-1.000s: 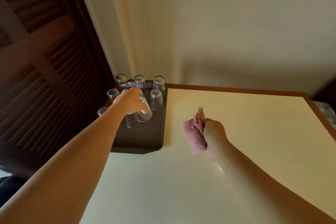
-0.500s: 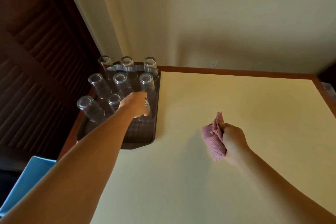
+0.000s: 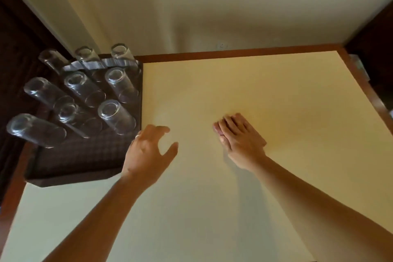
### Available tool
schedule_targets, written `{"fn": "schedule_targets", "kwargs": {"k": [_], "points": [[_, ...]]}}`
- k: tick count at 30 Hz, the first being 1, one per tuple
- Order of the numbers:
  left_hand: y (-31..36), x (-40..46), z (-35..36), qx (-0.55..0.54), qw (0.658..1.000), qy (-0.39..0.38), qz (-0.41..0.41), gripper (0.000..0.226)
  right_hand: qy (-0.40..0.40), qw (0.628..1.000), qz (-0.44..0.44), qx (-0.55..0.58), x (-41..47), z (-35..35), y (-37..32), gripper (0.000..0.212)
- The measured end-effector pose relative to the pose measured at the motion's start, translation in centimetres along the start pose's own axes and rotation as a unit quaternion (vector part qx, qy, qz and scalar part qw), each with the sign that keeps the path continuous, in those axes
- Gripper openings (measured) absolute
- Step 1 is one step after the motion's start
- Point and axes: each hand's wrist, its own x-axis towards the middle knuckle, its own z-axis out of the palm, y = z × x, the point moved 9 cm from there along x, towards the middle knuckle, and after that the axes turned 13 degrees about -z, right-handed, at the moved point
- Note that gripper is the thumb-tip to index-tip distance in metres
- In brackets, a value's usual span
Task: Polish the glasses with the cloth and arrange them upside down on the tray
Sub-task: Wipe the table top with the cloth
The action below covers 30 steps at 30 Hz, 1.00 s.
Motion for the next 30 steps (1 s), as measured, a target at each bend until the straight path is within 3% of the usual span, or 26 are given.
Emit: {"fn": "schedule_targets", "kwargs": {"k": [3, 5, 7, 9, 10, 12, 14, 16, 18, 20, 21, 23, 25, 27, 29, 30], "points": [[-2.5, -0.6, 3.3, -0.034, 0.998, 0.018, -0.049, 0.041, 0.039, 0.990, 0.105, 0.088, 4.0, 1.1, -2.4, 0.059], [-2.8, 0.0, 4.7, -0.066, 0.995, 0.033, -0.067, 0.046, 0.012, 0.995, 0.010, 0.102, 3.5, 2.5, -7.3, 0.061], [-2.1, 0.4, 6.3, -0.076, 0.994, 0.039, -0.066, 0.055, -0.041, 0.983, -0.145, 0.108, -2.0, 3.1, -10.3, 0.053], [-0.4, 0.5, 8.0, -0.031, 0.998, 0.039, -0.038, 0.058, -0.037, 0.979, -0.181, 0.090, -8.8, 2.1, -6.7, 0.047], [0.5, 0.4, 9.0, 0.012, 0.999, 0.033, -0.020, 0.060, -0.016, 0.989, -0.138, 0.058, -11.5, 1.3, -2.3, 0.045], [1.3, 0.3, 11.2, 0.096, 0.995, 0.008, 0.006, 0.065, 0.034, 0.998, 0.054, -0.003, -14.8, -1.3, 8.4, 0.043], [0.9, 0.5, 12.7, 0.139, 0.990, -0.006, 0.007, 0.071, 0.111, 0.959, 0.259, -0.005, -15.5, -3.9, 15.8, 0.048], [0.2, 0.6, 13.7, 0.169, 0.985, -0.009, 0.014, 0.073, 0.158, 0.923, 0.352, -0.004, -12.2, -3.9, 15.4, 0.045], [-0.2, 0.7, 14.0, 0.177, 0.984, 0.005, 0.019, 0.071, 0.167, 0.949, 0.266, -0.014, -6.5, -1.7, 9.0, 0.044], [-0.2, 0.7, 14.2, 0.177, 0.984, 0.014, 0.013, 0.070, 0.095, 0.994, 0.053, 0.009, -4.4, 1.5, -0.3, 0.047], [0.0, 0.6, 14.3, 0.175, 0.984, 0.017, 0.011, 0.070, 0.043, 0.998, -0.048, 0.009, -6.3, 2.4, -3.5, 0.048], [0.5, 0.4, 14.3, 0.172, 0.985, 0.016, 0.004, 0.069, -0.032, 0.991, -0.132, 0.013, -12.6, 2.5, -2.8, 0.050], [0.9, 0.0, 14.0, 0.170, 0.985, 0.012, 0.001, 0.069, -0.020, 0.997, -0.069, -0.012, -17.9, 0.7, 3.5, 0.053], [1.0, 0.0, 13.7, 0.166, 0.986, 0.012, 0.003, 0.070, 0.050, 0.992, 0.116, -0.012, -19.7, -2.0, 12.0, 0.058], [0.8, 0.0, 13.3, 0.160, 0.987, 0.019, 0.000, 0.071, 0.147, 0.943, 0.300, 0.011, -17.3, -3.9, 16.1, 0.058], [0.6, 0.0, 13.0, 0.148, 0.989, 0.024, -0.006, 0.071, 0.202, 0.920, 0.335, 0.024, -15.0, -4.3, 15.6, 0.050]]}}
